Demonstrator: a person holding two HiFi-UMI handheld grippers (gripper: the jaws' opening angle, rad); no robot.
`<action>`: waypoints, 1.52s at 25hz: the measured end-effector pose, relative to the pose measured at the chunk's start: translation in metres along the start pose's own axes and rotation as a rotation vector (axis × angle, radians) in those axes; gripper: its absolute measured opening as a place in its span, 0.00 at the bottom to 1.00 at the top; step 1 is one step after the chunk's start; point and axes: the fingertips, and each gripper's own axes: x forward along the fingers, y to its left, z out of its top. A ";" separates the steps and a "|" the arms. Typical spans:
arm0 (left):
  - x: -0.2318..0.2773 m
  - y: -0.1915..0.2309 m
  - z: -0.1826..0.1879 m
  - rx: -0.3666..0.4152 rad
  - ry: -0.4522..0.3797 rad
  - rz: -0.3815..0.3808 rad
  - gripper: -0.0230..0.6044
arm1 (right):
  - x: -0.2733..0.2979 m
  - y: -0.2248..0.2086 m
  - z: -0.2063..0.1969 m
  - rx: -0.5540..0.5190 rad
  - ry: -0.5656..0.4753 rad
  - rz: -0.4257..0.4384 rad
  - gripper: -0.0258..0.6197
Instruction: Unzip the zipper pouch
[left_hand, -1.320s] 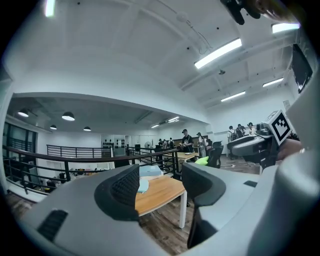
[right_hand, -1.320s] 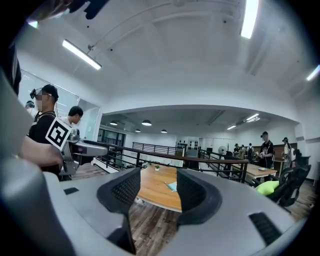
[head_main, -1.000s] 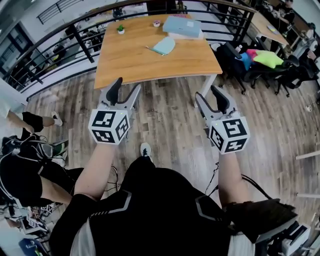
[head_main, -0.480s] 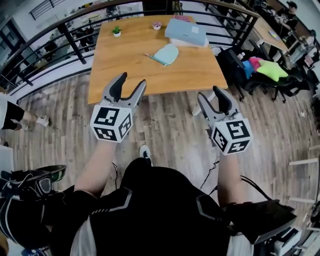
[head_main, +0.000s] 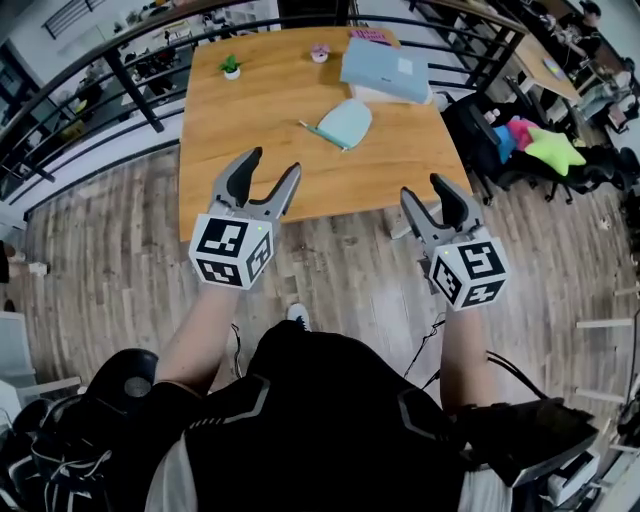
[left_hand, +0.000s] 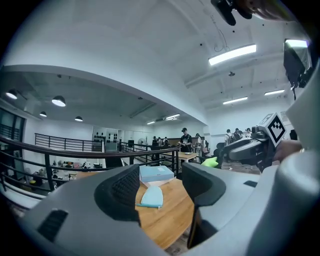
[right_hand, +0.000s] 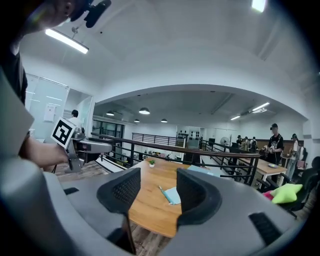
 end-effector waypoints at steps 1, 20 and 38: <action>0.004 0.008 -0.001 0.000 -0.002 -0.005 0.46 | 0.008 0.000 0.001 0.000 0.005 0.001 0.40; 0.102 0.086 -0.016 -0.040 0.017 0.060 0.46 | 0.155 -0.051 0.011 -0.033 0.002 0.164 0.40; 0.204 0.080 -0.014 -0.070 0.062 0.227 0.46 | 0.251 -0.143 0.003 -0.046 0.001 0.425 0.39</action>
